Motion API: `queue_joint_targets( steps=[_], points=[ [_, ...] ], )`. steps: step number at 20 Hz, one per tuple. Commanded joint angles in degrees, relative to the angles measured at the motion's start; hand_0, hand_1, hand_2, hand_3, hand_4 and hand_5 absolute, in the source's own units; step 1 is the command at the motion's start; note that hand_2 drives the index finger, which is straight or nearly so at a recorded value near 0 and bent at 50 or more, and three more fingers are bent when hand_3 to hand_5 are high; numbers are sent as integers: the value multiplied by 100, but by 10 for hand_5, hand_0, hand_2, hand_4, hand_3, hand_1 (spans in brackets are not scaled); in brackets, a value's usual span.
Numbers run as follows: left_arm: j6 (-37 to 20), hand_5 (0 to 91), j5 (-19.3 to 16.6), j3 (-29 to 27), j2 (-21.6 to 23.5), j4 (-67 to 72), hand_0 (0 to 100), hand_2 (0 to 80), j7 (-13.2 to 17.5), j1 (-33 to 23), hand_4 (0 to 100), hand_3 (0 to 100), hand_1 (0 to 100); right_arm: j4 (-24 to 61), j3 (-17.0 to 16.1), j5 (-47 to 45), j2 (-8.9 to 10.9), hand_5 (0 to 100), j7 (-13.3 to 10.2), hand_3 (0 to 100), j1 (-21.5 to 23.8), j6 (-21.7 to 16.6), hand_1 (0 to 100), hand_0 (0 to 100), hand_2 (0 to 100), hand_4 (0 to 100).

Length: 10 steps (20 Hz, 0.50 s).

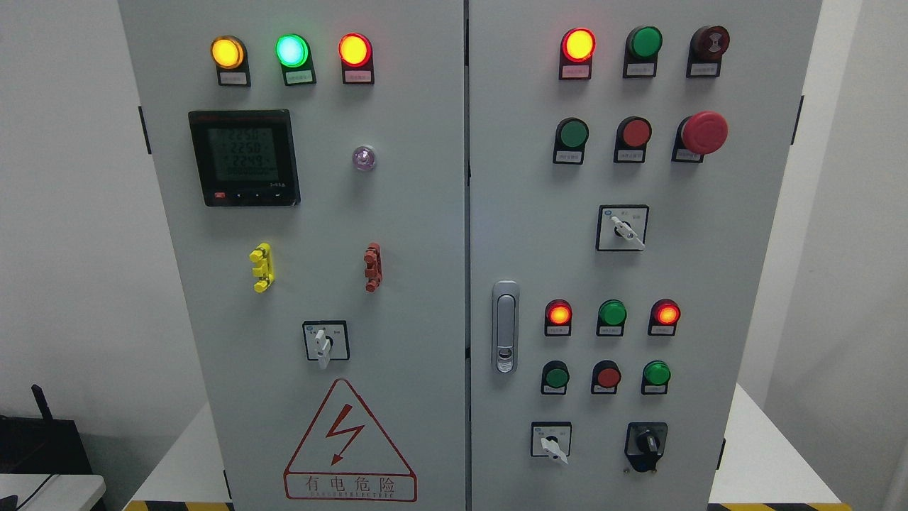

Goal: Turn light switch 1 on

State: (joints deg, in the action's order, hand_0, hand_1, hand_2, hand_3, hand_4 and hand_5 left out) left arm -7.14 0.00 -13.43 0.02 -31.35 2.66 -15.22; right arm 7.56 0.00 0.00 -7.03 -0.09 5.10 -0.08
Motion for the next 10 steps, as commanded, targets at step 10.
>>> queue_joint_targets(
  steps=[10],
  points=[
    [-965,106,-141,-1758,104,-3623,363,124,86,-710,464,345,29,0,114,-150,0,0,1,0,0,-1,389,120,0,0]
  ],
)
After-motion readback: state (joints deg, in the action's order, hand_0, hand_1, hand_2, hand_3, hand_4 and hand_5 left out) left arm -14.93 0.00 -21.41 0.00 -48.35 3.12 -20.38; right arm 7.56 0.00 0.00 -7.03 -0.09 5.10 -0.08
